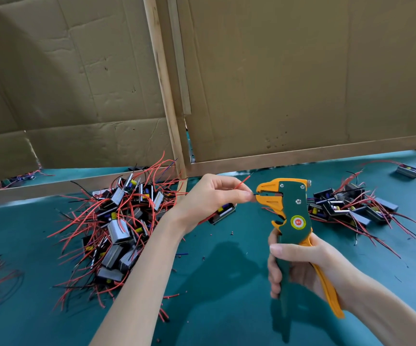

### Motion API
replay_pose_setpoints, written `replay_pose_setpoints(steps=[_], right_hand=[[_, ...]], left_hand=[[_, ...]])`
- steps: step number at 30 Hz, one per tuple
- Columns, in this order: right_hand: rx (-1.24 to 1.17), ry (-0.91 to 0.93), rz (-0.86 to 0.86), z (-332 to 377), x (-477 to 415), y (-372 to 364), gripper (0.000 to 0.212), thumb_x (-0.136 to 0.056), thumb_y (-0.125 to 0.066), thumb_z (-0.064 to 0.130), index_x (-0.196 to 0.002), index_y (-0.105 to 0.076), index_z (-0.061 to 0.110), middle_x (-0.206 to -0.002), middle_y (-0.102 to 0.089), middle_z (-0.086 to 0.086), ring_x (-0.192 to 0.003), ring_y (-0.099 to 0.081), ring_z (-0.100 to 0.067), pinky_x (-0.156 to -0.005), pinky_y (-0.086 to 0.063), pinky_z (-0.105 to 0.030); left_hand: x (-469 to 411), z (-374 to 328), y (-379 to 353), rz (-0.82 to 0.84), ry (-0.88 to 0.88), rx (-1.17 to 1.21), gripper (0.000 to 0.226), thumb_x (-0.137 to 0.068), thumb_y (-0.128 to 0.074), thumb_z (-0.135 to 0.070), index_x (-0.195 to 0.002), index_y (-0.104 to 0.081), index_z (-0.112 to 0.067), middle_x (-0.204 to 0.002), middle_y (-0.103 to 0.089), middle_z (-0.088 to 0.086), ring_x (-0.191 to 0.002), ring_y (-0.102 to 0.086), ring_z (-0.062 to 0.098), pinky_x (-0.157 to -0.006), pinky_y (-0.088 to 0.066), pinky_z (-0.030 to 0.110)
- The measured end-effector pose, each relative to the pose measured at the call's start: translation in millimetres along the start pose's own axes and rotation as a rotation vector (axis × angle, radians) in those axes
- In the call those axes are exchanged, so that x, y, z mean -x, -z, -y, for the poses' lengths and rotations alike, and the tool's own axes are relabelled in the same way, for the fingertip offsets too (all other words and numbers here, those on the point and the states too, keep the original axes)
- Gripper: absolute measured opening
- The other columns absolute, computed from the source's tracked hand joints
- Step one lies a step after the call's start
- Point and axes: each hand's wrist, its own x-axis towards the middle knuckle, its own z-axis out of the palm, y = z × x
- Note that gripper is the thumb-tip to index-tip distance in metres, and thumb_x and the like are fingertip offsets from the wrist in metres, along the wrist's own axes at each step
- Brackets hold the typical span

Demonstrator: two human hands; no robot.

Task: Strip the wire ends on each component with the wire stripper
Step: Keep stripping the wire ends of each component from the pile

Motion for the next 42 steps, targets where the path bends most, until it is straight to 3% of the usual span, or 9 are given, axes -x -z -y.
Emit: replay_pose_setpoints(steps=[7, 9, 12, 21, 25, 29, 36, 39, 42], right_hand=[[0.055, 0.071, -0.275, -15, -4, -12, 0.042, -0.058, -0.079, 0.034, -0.059, -0.046, 0.009, -0.044, -0.04, -0.015, -0.034, -0.038, -0.025, -0.042, -0.041, -0.029], [0.015, 0.035, -0.233, -14, -6, -12, 0.038, -0.058, -0.08, 0.032, -0.061, -0.05, 0.009, -0.048, -0.044, -0.016, -0.038, -0.042, -0.028, -0.044, -0.045, -0.033], [-0.2, -0.022, -0.063, -7, -7, -8, 0.03, -0.06, -0.084, 0.018, -0.076, -0.062, 0.006, -0.07, -0.056, -0.023, -0.061, -0.059, -0.037, -0.064, -0.054, -0.048], [-0.325, -0.009, -0.113, 1, -5, 2, 0.045, -0.049, -0.088, 0.011, -0.087, -0.067, 0.0, -0.08, -0.06, -0.028, -0.069, -0.062, -0.043, -0.068, -0.056, -0.052], [-0.332, -0.023, -0.131, 3, -5, 0, 0.04, -0.054, -0.083, 0.008, -0.087, -0.064, -0.001, -0.08, -0.06, -0.028, -0.068, -0.062, -0.042, -0.068, -0.056, -0.052], [-0.329, -0.038, -0.159, 4, -4, 0, 0.023, -0.067, -0.064, 0.004, -0.089, -0.061, -0.001, -0.08, -0.06, -0.027, -0.068, -0.062, -0.042, -0.067, -0.056, -0.052], [-0.333, -0.045, -0.195, 5, -4, 0, 0.018, -0.073, -0.055, 0.008, -0.089, -0.058, 0.0, -0.078, -0.061, -0.025, -0.066, -0.063, -0.041, -0.065, -0.057, -0.049], [-0.328, -0.042, -0.201, 4, -5, 1, 0.017, -0.075, -0.053, 0.008, -0.089, -0.057, 0.0, -0.078, -0.06, -0.025, -0.067, -0.063, -0.041, -0.065, -0.057, -0.05], [-0.324, -0.056, -0.205, 4, -5, 1, 0.018, -0.074, -0.054, 0.008, -0.09, -0.057, 0.0, -0.078, -0.06, -0.026, -0.067, -0.063, -0.041, -0.066, -0.058, -0.05]], left_hand=[[-3, 5, -3, 0.003, 0.042, -0.023, 0.011, -0.091, -0.061, -0.013, -0.087, -0.071, -0.015, -0.067, -0.061, -0.009, -0.063, -0.051, 0.002, -0.066, -0.041, 0.01], [-6, 9, -7, -0.011, 0.074, 0.024, 0.011, -0.095, -0.055, -0.013, -0.088, -0.063, -0.014, -0.062, -0.055, -0.007, -0.066, -0.05, 0.009, -0.075, -0.042, 0.021], [-8, 13, -7, -0.041, 0.066, 0.188, 0.015, -0.099, -0.049, -0.015, -0.085, -0.052, -0.013, -0.059, -0.052, -0.009, -0.07, -0.048, 0.016, -0.083, -0.041, 0.032], [-14, 29, -3, -0.19, -0.093, 0.042, 0.021, -0.096, -0.054, -0.014, -0.086, -0.071, -0.02, -0.063, -0.063, -0.014, -0.063, -0.055, -0.003, -0.065, -0.041, 0.007], [-17, 36, -4, -0.201, -0.128, -0.011, 0.021, -0.093, -0.059, -0.013, -0.088, -0.072, -0.028, -0.078, -0.071, -0.019, -0.076, -0.063, -0.006, -0.074, -0.045, 0.009], [-20, 60, -13, -0.27, -0.043, -0.148, 0.013, -0.091, -0.063, -0.016, -0.096, -0.074, -0.021, -0.091, -0.068, -0.006, -0.092, -0.063, 0.009, -0.084, -0.045, 0.012], [-17, 100, -28, -0.323, 0.086, -0.308, 0.014, -0.09, -0.062, -0.006, -0.102, -0.07, -0.009, -0.09, -0.062, 0.0, -0.076, -0.055, 0.005, -0.067, -0.038, 0.002], [-17, 103, -27, -0.359, 0.098, -0.318, 0.008, -0.088, -0.066, -0.011, -0.086, -0.061, -0.017, -0.079, -0.063, -0.007, -0.069, -0.056, 0.003, -0.066, -0.043, 0.01], [-16, 104, -27, -0.301, 0.113, -0.404, 0.011, -0.089, -0.065, -0.016, -0.083, -0.056, -0.018, -0.077, -0.063, -0.004, -0.074, -0.059, 0.017, -0.075, -0.047, 0.032]])
